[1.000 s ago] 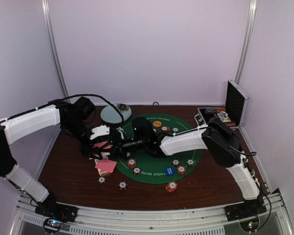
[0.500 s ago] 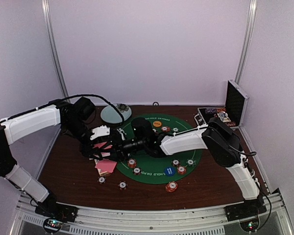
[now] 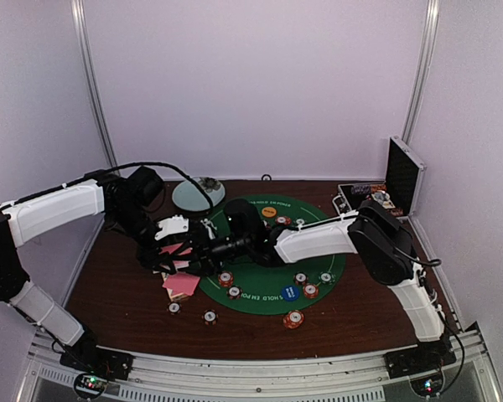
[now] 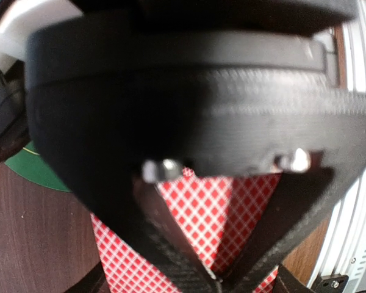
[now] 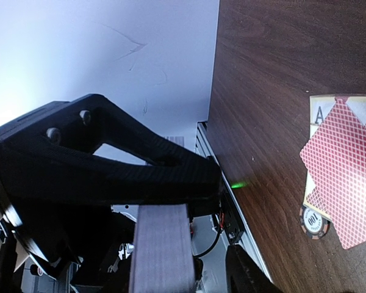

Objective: Distribute texas hold em gaming equipment

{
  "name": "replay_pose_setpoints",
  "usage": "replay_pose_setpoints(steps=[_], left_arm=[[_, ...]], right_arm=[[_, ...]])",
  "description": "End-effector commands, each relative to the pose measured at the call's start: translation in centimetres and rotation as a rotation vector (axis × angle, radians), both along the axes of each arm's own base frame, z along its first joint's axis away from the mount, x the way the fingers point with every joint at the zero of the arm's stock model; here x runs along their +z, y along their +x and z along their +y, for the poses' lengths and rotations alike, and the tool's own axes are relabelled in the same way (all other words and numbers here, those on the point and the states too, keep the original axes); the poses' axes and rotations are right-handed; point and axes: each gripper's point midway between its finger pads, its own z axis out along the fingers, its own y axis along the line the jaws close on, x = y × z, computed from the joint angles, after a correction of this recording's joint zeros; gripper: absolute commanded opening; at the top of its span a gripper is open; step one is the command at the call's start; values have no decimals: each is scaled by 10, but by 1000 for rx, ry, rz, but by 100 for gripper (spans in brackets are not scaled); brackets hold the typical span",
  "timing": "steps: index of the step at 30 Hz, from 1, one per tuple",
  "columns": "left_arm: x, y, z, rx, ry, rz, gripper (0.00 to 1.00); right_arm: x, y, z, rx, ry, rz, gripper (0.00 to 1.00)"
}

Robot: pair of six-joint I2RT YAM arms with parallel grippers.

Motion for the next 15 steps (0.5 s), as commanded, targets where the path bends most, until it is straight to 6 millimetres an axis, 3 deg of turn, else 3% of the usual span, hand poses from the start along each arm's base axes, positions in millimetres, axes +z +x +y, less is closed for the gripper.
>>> replay_pose_setpoints(steps=[1,9,15], left_arm=[[11,2,-2,-21,-15,-35,34],[11,2,-1,-20,-13,-40,33],[9,3,0,-17,-3,-38,32]], right_arm=[[13,18,-16,-53,-42,-29,44],[9,15,-25,-47,-71,-37,42],[19,11,-27,-36,-65,-59,43]])
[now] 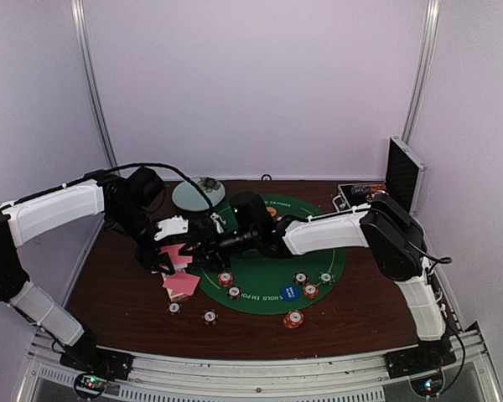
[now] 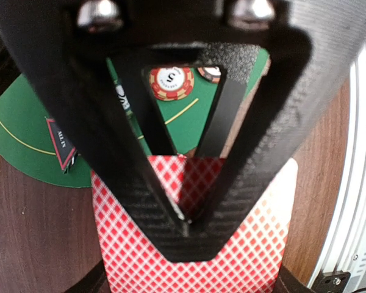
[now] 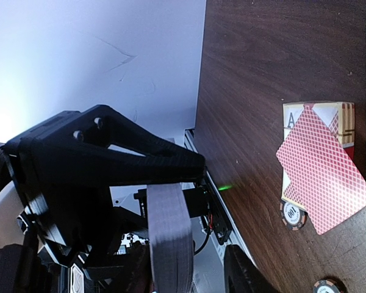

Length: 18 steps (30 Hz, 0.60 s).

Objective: Distribute texas hold em gaming equipment

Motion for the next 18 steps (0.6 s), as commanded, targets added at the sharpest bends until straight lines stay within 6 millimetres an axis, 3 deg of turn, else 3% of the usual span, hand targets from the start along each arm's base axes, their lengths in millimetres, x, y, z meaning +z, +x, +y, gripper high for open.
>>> replay_pose_setpoints(steps=[1,8,14,18], left_arm=[[10,3,-3,-15,-22,-31,32],[11,4,-4,-8,-27,-29,32],[8,2,-1,-11,-13,-33,31],[8,3,-1,-8,-11,-31,31]], right_arm=[[17,-2,-6,-3,-4,-41,44],[14,-8,9,16,7,-27,46],[11,-6,-2,0,-11,-31,43],[13,-3,-11,-12,-17,-34,33]])
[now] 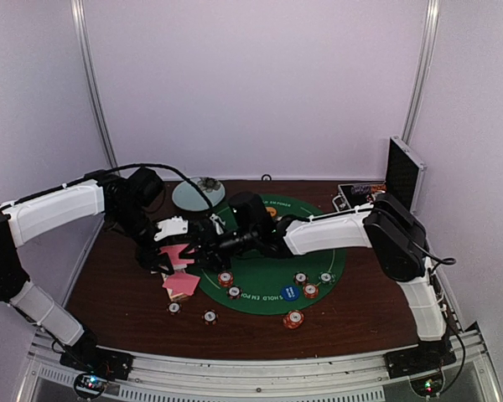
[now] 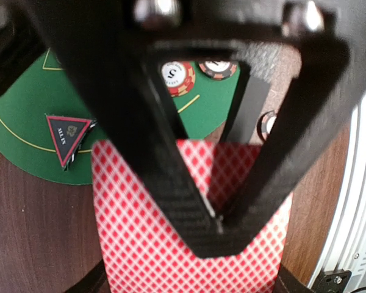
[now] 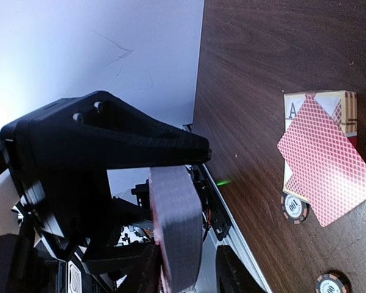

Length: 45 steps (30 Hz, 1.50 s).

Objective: Distribute texas hold em gaming equipment

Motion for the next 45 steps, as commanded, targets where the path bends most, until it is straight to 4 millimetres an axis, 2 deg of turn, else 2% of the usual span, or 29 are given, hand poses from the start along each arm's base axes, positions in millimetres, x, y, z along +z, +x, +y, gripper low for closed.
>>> replay_pose_setpoints(steps=[1,4,11,23,33,39,45], left_arm=[[8,2,-2,-11,-20,-29,31],[8,3,-2,-10,-16,-31,31],[8,3,-2,-8,-14,-30,31],[8,3,0,-4,-8,-34,28],[5,3,3,0,7,-37,27],[5,3,3,1,11,-37,25],[7,3,3,2,5,-37,18]], right_arm=[[14,6,-14,-27,3,-29,30],[14,6,-19,-32,-5,-35,25],[23,6,-25,-36,3,-42,20],[36,10,-35,-58,38,-51,26],[39,10,-39,-65,36,-41,8],[43,12,-47,-73,26,-53,6],[42,13,-58,-77,12,-53,6]])
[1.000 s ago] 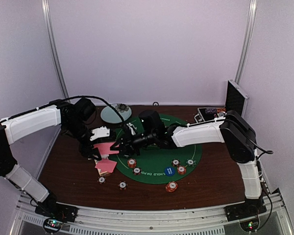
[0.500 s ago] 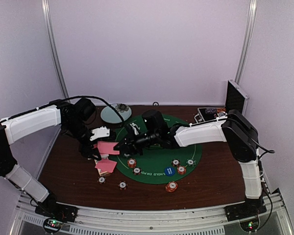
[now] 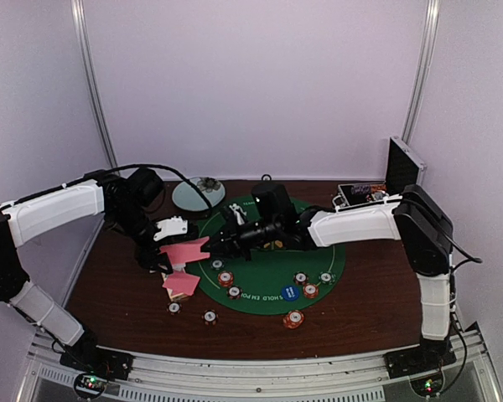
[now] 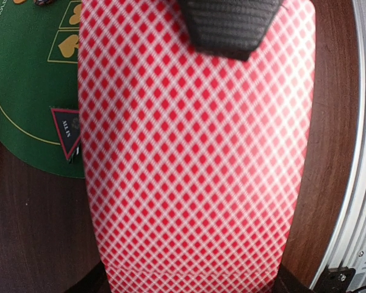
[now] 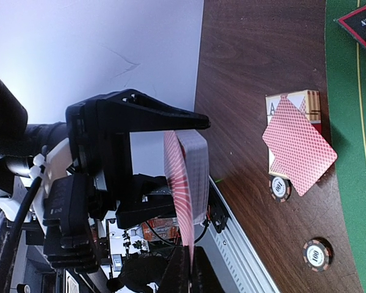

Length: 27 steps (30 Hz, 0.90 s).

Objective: Distribute texas hold em gaming equipment

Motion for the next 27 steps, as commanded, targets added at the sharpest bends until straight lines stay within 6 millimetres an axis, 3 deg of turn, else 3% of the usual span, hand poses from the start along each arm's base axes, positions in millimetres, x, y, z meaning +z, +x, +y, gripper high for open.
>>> replay_pose_setpoints(steps=[1,9,15,20,27], left_arm=[[8,-1,-1,-7,-20,-21,17],[8,0,4,4,-5,-28,16],[9,0,7,8,0,-34,16],[12,-2,6,5,-7,-29,16],[15,-3,4,2,-17,-24,16]], right_arm=[[19,3,-13,-16,21,-35,6],[29,27,-45,-67,24,-48,4],[22,57,-61,-92,-1,-53,4],[2,87,-56,-93,-60,-61,3],[-44,139,-32,-125,-156,-67,3]])
